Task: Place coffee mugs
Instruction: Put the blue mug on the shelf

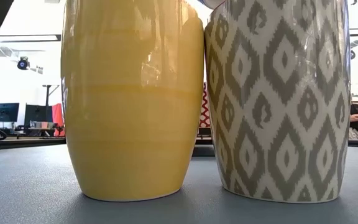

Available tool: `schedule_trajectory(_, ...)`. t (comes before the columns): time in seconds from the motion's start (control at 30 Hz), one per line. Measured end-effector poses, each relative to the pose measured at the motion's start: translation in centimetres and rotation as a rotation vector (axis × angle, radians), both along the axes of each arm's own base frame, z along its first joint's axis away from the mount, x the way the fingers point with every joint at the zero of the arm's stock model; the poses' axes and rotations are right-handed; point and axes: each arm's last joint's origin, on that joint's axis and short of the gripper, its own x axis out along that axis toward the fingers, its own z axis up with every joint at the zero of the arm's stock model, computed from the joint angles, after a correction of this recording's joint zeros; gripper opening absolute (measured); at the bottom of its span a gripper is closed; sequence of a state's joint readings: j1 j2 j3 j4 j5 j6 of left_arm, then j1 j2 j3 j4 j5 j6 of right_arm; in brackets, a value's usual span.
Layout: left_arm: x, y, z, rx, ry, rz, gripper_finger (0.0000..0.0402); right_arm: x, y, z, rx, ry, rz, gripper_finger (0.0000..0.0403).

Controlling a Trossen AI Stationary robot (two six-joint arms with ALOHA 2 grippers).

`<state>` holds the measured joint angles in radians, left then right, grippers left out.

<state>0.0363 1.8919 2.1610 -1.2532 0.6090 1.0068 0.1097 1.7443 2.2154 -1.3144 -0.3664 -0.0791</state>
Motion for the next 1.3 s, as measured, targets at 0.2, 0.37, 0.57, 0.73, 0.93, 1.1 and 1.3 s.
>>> schedule_trajectory(0.2, 0.0, 0.0, -0.3, -0.003, 0.015, -0.006, 0.0, 0.1, 0.1, -0.1, -0.013, -0.007, 0.019, 0.0086)
schedule_trajectory(0.37, -0.3, 0.3, -0.6, 0.02, 0.077, 0.043, 0.0, -0.3, -0.2, 0.6, -0.072, -0.033, -0.036, 0.0084)
schedule_trajectory(0.57, -0.7, 1.3, -0.4, 0.051, 0.12, 0.132, 0.0, -2.3, -0.5, 2.3, -0.101, -0.036, -0.05, 0.0101)
schedule_trajectory(0.73, -1.1, 3.2, -0.3, 0.056, 0.159, 0.236, 0.0, -3.1, -0.8, 2.3, -0.139, 0.021, -0.095, 0.0107)
schedule_trajectory(0.93, -1.9, 6.1, -0.6, 0.09, 0.255, 0.397, 0.0, -4.3, -1.1, 2.4, -0.193, 0.075, -0.158, 0.0098)
schedule_trajectory(1.1, -2.6, 7.4, -1.0, 0.154, 0.339, 0.53, 0.0, -5.0, -1.4, 2.7, -0.232, 0.085, -0.194, 0.0093)
schedule_trajectory(1.3, -2.7, 7.7, -2.4, 0.131, 0.441, 0.59, 0.0, -5.1, -1.5, 2.8, -0.241, 0.083, -0.223, 0.0097)
